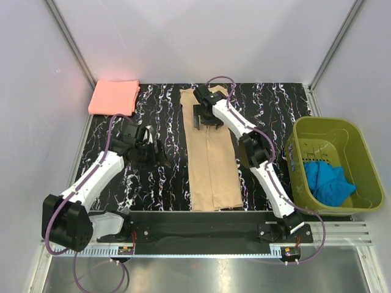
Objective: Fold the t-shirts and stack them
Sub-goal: Fold the tshirt
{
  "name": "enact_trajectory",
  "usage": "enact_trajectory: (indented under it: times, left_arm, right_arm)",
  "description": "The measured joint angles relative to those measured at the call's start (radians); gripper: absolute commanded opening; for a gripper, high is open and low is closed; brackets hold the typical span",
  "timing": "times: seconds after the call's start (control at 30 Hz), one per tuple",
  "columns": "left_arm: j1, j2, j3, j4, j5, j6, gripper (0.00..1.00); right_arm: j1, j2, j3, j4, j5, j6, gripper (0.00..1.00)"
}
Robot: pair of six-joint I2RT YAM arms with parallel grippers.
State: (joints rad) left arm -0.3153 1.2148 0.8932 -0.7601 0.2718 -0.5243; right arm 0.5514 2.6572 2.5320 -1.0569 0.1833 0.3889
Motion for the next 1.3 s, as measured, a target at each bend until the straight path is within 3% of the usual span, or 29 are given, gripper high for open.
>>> enact_trajectory:
  times: [0.17,0.4,0.5,0.63,0.77,0.97,1.1,1.3]
  left_arm:
    - [0.0,0.006,0.0,0.009,0.045,0.019,0.77]
    - [-0.044,0.078,-0.068,0.111,0.138,-0.041,0.74]
    - [-0.141,0.118,-0.098,0.151,0.148,-0.093,0.7]
    - [-0.239,0.192,-0.107,0.231,0.175,-0.164,0.62]
    - [-0.285,0.275,-0.13,0.299,0.184,-0.24,0.52]
    - [-0.354,0.295,-0.15,0.302,0.163,-0.312,0.53]
    - [-0.395,0.296,-0.169,0.308,0.159,-0.349,0.53]
    - [-0.435,0.306,-0.198,0.331,0.173,-0.409,0.54]
  right_arm:
    - [-0.006,0.031,0.063,0.0,-0.014,0.056,0.93]
    - [-0.018,-0.099,-0.058,-0.003,-0.061,0.038,1.0]
    - [-0.021,-0.28,-0.26,-0.008,-0.121,0.001,1.0]
    - [-0.024,-0.607,-0.678,0.041,-0.187,-0.027,0.98]
    - [-0.03,-0.892,-1.053,0.093,-0.264,-0.019,0.86]
    - [-0.036,-1.102,-1.467,0.157,-0.381,0.061,0.73]
    - [-0.037,-1.18,-1.611,0.165,-0.409,0.119,0.7]
    - [-0.038,-1.245,-1.683,0.217,-0.44,0.172,0.68]
